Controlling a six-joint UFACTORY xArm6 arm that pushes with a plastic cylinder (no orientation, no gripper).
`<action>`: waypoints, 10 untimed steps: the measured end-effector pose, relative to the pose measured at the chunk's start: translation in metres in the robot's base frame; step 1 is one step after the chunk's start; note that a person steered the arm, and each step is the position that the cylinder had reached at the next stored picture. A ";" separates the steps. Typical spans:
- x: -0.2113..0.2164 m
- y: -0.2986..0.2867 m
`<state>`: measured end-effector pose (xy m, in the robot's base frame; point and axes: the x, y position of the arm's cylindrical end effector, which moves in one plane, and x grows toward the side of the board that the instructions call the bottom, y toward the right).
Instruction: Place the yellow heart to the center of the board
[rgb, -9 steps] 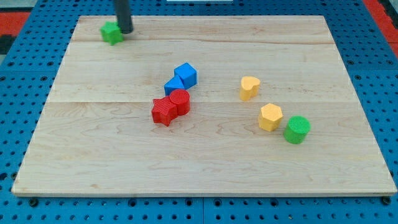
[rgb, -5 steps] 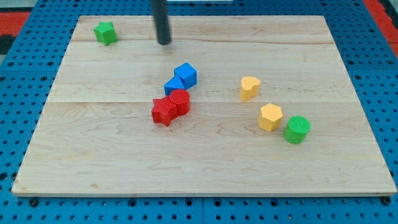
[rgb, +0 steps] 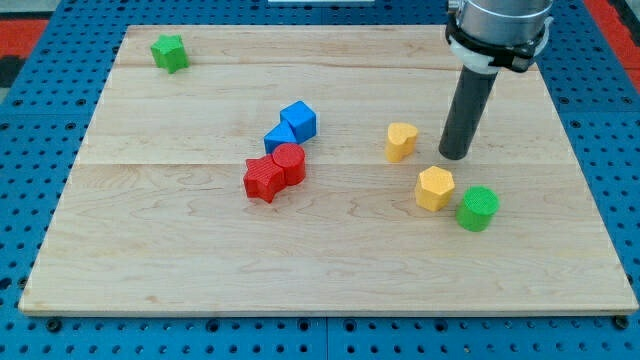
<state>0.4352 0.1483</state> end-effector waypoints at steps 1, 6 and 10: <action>-0.014 -0.062; -0.132 -0.191; -0.175 -0.147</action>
